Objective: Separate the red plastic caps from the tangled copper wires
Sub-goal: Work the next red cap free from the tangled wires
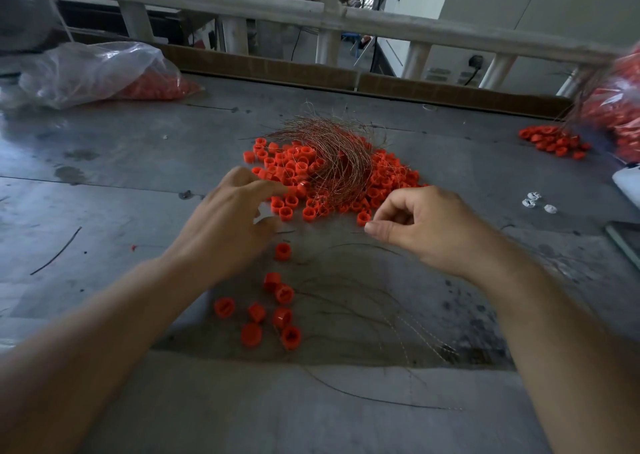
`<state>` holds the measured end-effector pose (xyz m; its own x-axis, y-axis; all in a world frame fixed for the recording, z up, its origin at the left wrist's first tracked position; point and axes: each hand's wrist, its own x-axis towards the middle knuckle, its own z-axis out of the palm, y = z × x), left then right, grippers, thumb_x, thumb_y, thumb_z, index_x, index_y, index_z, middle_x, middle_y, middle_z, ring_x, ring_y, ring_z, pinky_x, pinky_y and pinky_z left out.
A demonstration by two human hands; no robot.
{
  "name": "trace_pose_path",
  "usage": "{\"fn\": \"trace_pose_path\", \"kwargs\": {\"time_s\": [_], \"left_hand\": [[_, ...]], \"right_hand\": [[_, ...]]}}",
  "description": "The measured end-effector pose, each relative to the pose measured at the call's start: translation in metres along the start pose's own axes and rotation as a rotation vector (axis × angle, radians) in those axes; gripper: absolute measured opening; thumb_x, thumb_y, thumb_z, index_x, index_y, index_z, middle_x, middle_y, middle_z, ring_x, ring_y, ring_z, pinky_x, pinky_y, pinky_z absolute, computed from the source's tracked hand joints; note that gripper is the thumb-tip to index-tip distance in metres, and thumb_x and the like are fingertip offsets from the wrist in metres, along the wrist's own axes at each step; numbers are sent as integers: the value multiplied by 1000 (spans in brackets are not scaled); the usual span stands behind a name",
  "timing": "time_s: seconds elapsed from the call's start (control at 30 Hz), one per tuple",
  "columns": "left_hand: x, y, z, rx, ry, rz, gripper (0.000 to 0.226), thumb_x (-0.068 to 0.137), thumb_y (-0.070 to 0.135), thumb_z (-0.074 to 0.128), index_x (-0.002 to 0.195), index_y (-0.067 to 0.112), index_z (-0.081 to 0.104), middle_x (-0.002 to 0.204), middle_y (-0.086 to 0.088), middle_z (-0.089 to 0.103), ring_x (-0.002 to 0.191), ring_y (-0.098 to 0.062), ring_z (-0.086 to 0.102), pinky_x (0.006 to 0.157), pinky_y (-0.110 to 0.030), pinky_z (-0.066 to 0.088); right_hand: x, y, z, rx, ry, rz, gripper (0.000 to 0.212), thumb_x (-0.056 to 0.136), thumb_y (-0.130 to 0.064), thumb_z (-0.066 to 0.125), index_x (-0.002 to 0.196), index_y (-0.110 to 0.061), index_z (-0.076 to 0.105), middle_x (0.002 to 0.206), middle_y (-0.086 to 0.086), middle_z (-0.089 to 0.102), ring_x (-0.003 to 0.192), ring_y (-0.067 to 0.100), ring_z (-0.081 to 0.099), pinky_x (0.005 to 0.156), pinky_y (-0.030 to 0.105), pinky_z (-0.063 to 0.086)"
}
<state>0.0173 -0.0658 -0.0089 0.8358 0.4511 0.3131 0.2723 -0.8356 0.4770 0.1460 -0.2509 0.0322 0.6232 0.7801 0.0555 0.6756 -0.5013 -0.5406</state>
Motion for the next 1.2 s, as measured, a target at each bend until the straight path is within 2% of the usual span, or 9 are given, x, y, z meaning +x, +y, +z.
{"fn": "trace_pose_path", "kwargs": {"time_s": [0.1, 0.3, 0.43, 0.53, 0.67, 0.77, 1.0, 1.1, 1.2], "left_hand": [[2, 1, 6, 42, -48, 6, 36, 87, 18, 61, 122, 26, 59, 102, 5, 44, 85, -11, 43, 75, -25, 33], [3, -1, 6, 48, -55, 41, 11, 84, 17, 64, 94, 22, 67, 87, 11, 43, 80, -12, 47, 69, -25, 33], [4, -3, 4, 8, -17, 45, 8, 83, 16, 65, 87, 23, 63, 78, 22, 44, 72, 0, 44, 62, -11, 30], [4, -2, 1, -36, 27, 23, 10, 83, 16, 65, 87, 25, 63, 82, 16, 55, 75, -1, 50, 63, -8, 32], [2, 1, 0, -60, 46, 32, 11, 81, 13, 66, 86, 23, 64, 83, 13, 58, 77, -5, 54, 66, -7, 35], [0, 4, -2, -88, 50, 44, 12, 81, 12, 67, 85, 23, 64, 80, 15, 57, 76, 2, 53, 65, -6, 36], [-5, 9, -5, -150, 104, 58, 11, 78, 8, 70, 86, 16, 68, 72, 25, 53, 70, 26, 48, 64, 6, 31], [-5, 10, -5, -153, 100, 63, 12, 78, 8, 70, 86, 16, 68, 72, 25, 53, 72, 26, 48, 65, 6, 32], [-5, 10, -5, -154, 93, 71, 12, 78, 7, 70, 84, 18, 67, 72, 25, 53, 73, 25, 48, 64, 6, 32]], "right_hand": [[4, 3, 4, -38, 83, -5, 14, 82, -35, 64, 72, -28, 58, 68, -12, 57, 63, -1, 51, 53, 8, 38], [11, 4, 16, -71, 209, -113, 9, 83, -27, 65, 77, -21, 64, 79, -11, 57, 71, 3, 51, 66, 13, 41], [19, 6, 22, -191, 216, -215, 26, 85, -26, 63, 105, -11, 67, 129, -3, 49, 117, 10, 44, 97, 23, 32], [23, 6, 26, -282, 147, -244, 37, 88, -28, 58, 120, -10, 59, 146, -5, 33, 129, 13, 33, 105, 30, 28], [26, 10, 31, -333, 129, -260, 47, 90, -31, 54, 131, -8, 48, 144, -3, 37, 132, 11, 28, 98, 11, 11], [23, 7, 27, -279, 203, -275, 41, 89, -28, 58, 123, -5, 56, 131, 3, 51, 123, 15, 40, 89, 5, 14], [19, 1, 19, -201, 367, -290, 4, 75, -6, 71, 78, -4, 69, 82, 5, 64, 82, 21, 57, 76, 25, 38], [22, 6, 20, -216, 357, -224, 12, 79, -9, 68, 91, -7, 67, 89, 2, 61, 89, 19, 55, 77, 19, 33], [25, 9, 25, -258, 312, -213, 38, 83, -13, 64, 121, -12, 58, 123, 2, 57, 116, 18, 47, 92, 15, 26]]}}
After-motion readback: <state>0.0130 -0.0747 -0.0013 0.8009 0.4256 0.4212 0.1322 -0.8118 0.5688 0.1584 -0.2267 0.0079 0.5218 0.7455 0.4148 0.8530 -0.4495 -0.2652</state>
